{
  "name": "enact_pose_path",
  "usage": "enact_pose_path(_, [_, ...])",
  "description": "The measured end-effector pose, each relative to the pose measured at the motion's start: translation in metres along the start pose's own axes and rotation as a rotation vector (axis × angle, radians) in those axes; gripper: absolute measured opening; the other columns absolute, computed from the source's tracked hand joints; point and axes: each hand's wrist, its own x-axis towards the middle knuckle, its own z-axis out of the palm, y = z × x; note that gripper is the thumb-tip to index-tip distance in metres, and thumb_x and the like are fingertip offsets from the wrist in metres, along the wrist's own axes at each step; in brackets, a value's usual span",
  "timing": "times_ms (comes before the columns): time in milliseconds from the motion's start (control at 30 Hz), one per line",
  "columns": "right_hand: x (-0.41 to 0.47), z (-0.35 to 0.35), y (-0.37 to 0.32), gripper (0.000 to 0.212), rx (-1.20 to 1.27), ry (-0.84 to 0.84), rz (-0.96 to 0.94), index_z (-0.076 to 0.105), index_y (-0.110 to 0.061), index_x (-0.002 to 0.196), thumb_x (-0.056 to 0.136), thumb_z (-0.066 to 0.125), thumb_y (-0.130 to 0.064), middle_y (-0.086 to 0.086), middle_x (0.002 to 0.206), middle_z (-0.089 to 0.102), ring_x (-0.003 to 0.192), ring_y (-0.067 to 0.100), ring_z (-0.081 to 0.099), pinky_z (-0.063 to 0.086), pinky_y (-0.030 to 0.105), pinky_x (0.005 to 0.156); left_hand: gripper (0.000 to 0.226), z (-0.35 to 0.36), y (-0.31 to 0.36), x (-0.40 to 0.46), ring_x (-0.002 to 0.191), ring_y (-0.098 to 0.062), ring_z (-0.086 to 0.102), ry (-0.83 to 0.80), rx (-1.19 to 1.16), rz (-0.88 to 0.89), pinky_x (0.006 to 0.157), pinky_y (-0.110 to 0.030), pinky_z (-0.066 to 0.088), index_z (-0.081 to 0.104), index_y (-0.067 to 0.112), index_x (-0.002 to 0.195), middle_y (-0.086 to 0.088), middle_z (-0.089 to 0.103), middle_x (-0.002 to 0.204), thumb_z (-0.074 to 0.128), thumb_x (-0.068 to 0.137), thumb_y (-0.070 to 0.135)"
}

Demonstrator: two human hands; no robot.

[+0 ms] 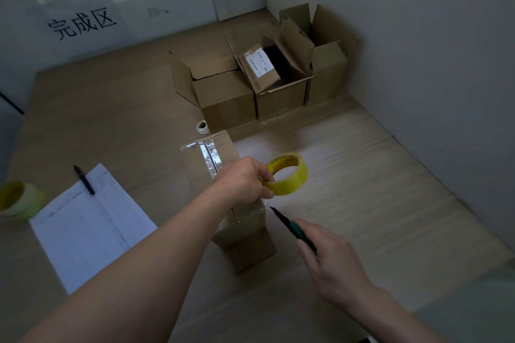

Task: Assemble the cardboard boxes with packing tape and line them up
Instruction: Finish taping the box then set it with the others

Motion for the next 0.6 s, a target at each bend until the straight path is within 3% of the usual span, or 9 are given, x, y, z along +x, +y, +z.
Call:
enact_pose_path(333, [0.014, 0.014, 0.001, 0.045, -0.19, 0.005, -0.074, 0.059, -0.021, 0.13, 0.093, 0.042, -0.039, -0.002, 0.1, 0.066, 0.084, 0.024, 0.065, 0.052, 0.034, 0.062, 0.022, 0.0, -0.004, 0.0, 0.088, -0.012, 0.063, 0.007, -0.017, 0.012, 0.086, -0.036, 0.054, 0.064, 0.042, 0.071, 0.015, 0.068, 0.083, 0.086, 0.069, 0.039])
enact_pose_path(433, [0.017, 0.019, 0.011, 0.041, -0.28, -0.131, 0.028, 0.049, -0.028, 0.138, 0.099, 0.042, -0.036, 0.0, 0.11, 0.061, 0.095, 0.028, 0.063, 0.05, 0.041, 0.071, 0.022, 0.001, -0.003, 0.0, 0.089, -0.012, 0.063, 0.009, -0.001, 0.012, 0.087, -0.037, 0.054, 0.064, 0.044, 0.071, 0.016, 0.068, 0.084, 0.085, 0.069, 0.041])
enact_pose_path(600, [0.018, 0.003, 0.061, 0.039, -0.491, -0.205, 0.29, 0.051, -0.031, 0.132, 0.096, 0.044, -0.045, -0.001, 0.117, 0.054, 0.111, 0.024, 0.055, 0.05, 0.036, 0.081, 0.022, 0.002, -0.003, 0.0, 0.093, -0.013, 0.063, 0.021, 0.009, -0.001, 0.089, -0.037, 0.053, 0.064, 0.044, 0.071, 0.016, 0.069, 0.087, 0.086, 0.068, 0.042])
